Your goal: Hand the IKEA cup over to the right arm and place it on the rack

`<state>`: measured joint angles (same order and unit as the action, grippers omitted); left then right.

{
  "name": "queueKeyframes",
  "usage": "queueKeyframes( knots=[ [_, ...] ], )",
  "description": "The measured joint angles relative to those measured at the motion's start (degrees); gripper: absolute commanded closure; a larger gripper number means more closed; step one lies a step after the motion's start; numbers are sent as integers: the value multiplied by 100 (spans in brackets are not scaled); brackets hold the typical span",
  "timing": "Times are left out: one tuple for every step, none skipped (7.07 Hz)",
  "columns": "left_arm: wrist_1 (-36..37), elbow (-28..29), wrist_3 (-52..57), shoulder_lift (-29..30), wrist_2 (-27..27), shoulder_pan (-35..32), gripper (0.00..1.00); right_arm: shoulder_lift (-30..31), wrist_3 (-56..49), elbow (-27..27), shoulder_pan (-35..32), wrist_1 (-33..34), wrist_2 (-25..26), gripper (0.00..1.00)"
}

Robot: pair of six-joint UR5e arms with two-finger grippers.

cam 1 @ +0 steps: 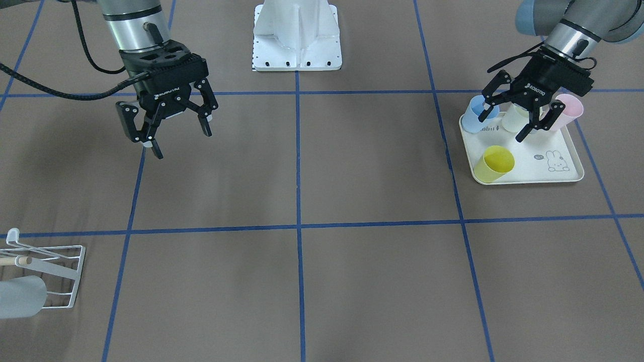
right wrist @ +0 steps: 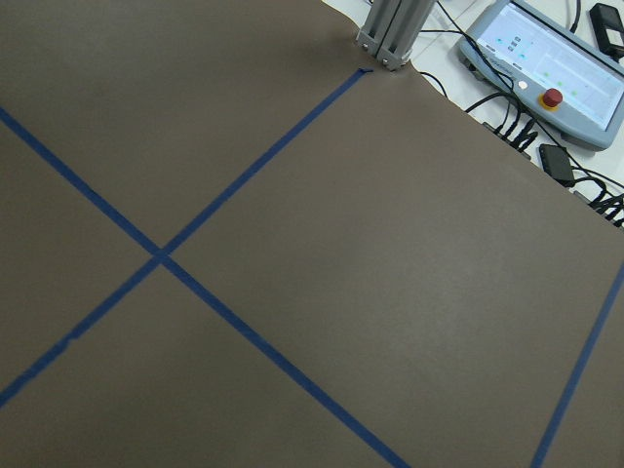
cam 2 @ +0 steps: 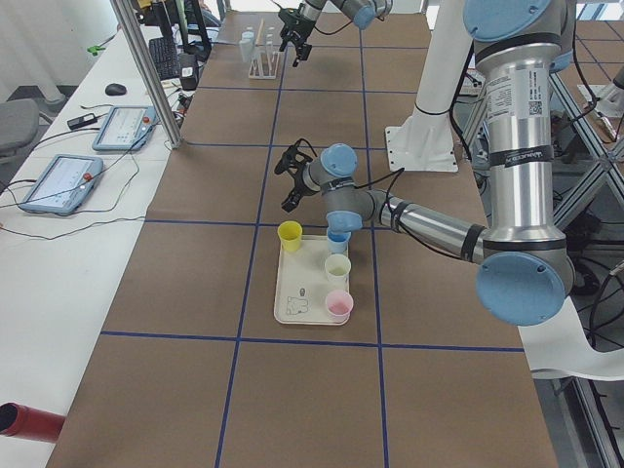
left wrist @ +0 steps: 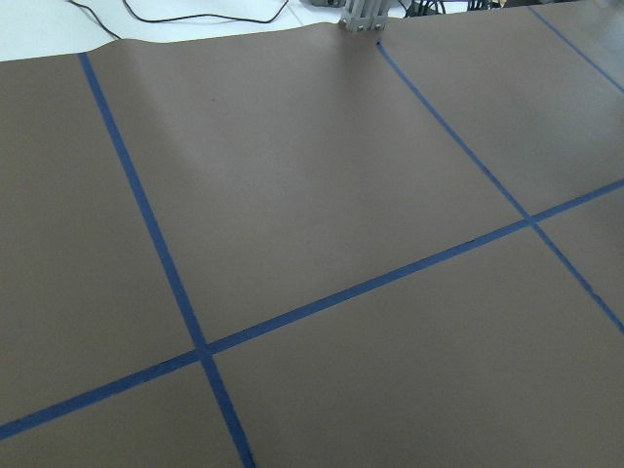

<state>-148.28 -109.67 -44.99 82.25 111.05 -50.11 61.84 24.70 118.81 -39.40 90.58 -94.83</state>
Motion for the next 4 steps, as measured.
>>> queueKeyframes(
  knots=[
    [-1, 228, 10, -14, -81, 4, 0, -26, 97, 10, 86, -15, 2, 1],
    [-11, 474, 12, 8, -234, 7, 0, -36, 131, 10, 131, -19, 8, 1],
    [-22, 675, 12, 26, -357, 11, 0, -38, 138, 11, 153, -19, 18, 1],
    [-29, 820, 14, 35, -441, 18, 1, -40, 138, 11, 166, -21, 30, 1]
  ],
)
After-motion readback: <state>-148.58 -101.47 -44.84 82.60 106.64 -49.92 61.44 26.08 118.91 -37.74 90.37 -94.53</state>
